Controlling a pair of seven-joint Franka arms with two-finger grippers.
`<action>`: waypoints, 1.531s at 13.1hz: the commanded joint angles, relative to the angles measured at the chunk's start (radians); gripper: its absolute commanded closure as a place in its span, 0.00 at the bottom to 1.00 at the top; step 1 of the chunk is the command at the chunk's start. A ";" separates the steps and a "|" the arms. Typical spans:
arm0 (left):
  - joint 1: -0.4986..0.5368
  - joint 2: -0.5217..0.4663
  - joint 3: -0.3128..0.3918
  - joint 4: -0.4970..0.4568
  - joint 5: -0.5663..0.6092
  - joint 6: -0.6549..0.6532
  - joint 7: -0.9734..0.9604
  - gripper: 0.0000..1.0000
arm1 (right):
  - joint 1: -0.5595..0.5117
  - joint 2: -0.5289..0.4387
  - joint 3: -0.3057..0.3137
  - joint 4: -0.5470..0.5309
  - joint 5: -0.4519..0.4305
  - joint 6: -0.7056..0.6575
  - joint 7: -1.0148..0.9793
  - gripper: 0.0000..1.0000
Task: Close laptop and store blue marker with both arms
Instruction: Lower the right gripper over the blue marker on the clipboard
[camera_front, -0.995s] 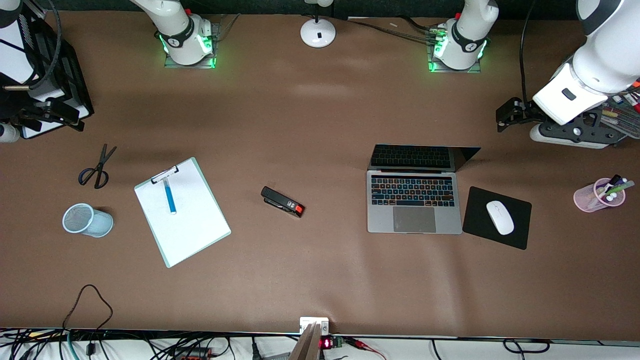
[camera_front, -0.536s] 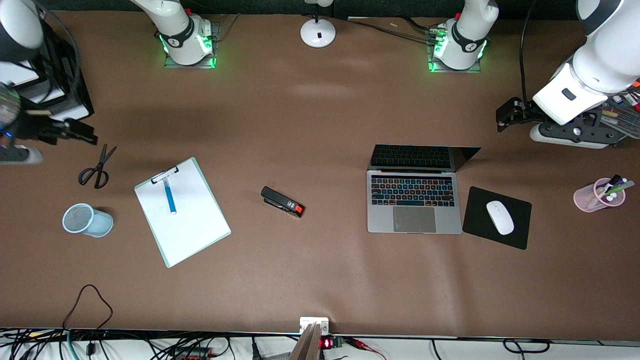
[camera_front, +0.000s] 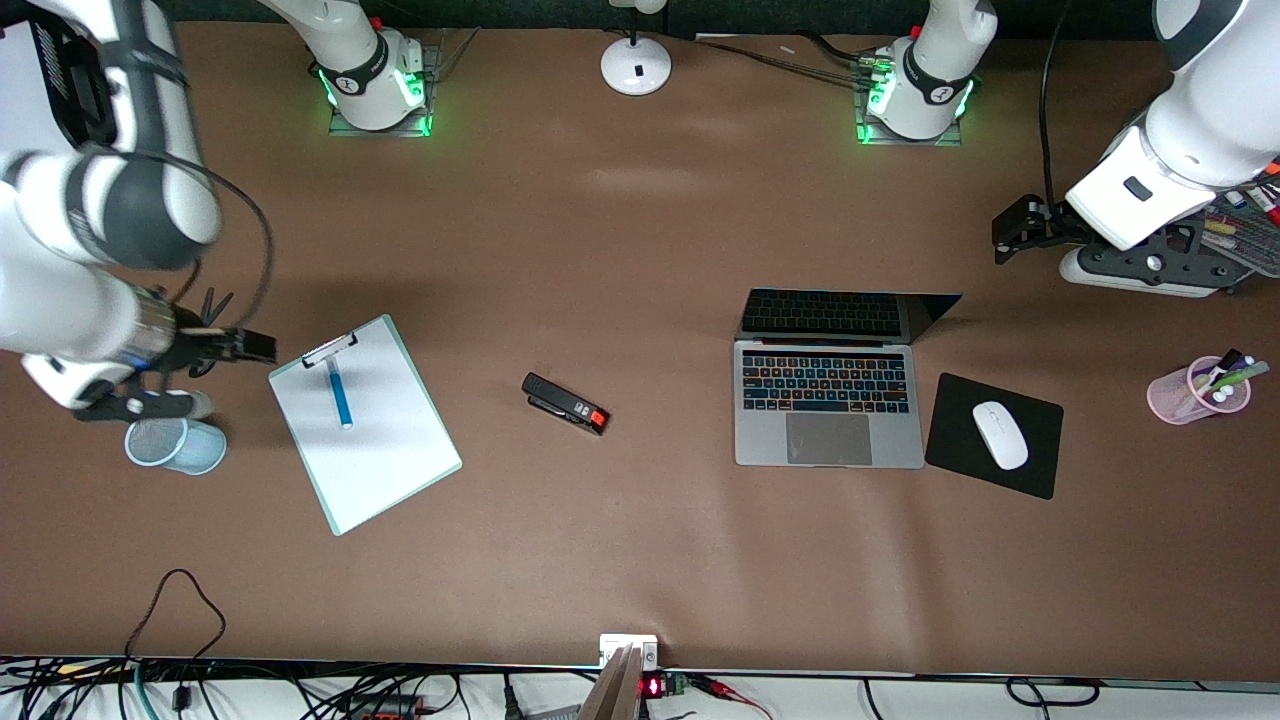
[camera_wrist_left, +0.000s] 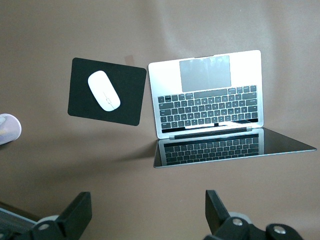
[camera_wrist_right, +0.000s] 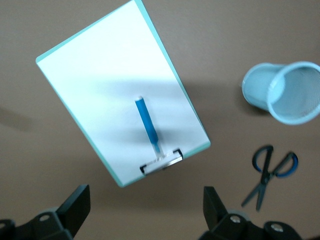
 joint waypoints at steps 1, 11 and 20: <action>0.005 0.012 -0.003 0.026 0.013 -0.021 0.001 0.00 | 0.017 0.076 -0.002 0.011 -0.029 0.052 0.002 0.00; 0.002 0.041 -0.003 0.028 0.012 -0.055 0.007 0.25 | 0.023 0.272 0.021 -0.001 -0.009 0.278 -0.140 0.00; -0.011 0.040 -0.006 0.029 -0.004 -0.133 0.010 1.00 | -0.003 0.321 0.033 -0.038 0.005 0.367 -0.247 0.17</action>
